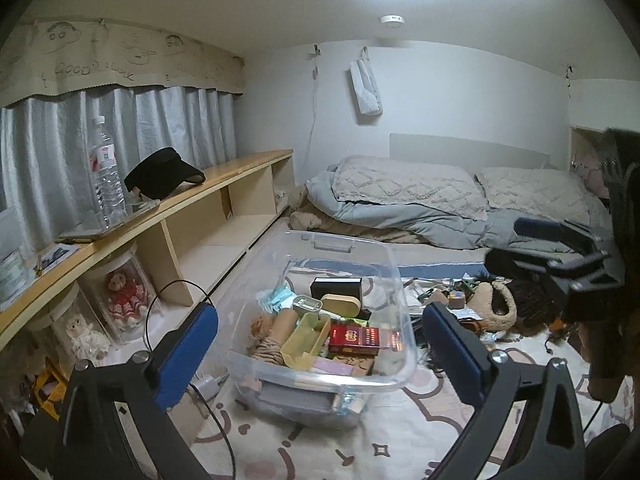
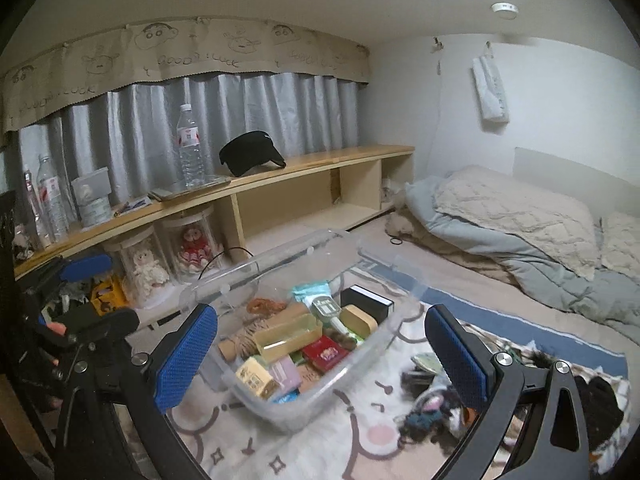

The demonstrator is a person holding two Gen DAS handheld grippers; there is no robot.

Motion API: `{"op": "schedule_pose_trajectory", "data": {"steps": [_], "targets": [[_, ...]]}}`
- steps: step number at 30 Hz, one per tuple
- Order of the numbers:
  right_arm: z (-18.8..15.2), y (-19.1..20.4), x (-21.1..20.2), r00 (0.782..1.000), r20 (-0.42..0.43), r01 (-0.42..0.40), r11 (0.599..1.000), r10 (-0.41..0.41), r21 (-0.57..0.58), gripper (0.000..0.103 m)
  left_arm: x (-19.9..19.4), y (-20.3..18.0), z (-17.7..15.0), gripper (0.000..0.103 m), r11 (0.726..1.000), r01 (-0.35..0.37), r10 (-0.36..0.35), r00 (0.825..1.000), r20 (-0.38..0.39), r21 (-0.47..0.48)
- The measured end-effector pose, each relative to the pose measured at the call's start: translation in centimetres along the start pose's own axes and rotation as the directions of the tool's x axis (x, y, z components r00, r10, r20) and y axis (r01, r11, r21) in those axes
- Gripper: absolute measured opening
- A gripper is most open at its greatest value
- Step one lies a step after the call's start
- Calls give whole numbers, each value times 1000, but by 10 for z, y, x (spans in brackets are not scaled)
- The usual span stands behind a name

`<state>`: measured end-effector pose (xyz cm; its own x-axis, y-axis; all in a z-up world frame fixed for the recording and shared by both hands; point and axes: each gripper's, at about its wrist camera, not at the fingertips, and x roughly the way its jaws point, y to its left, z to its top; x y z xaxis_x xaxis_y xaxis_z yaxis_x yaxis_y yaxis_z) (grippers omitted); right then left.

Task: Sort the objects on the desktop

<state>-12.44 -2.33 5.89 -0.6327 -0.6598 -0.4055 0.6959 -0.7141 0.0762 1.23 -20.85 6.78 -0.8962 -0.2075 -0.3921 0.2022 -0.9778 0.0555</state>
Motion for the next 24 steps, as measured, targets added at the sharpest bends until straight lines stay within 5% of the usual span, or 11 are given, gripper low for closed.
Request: {"op": "schedule_pose_trajectory", "data": {"steps": [24], "targets": [[-70,-8,-81,998,-8,60,998,-60,13,103,-53,-35,-49,103,999,6,-7,999,-36,-42]]}}
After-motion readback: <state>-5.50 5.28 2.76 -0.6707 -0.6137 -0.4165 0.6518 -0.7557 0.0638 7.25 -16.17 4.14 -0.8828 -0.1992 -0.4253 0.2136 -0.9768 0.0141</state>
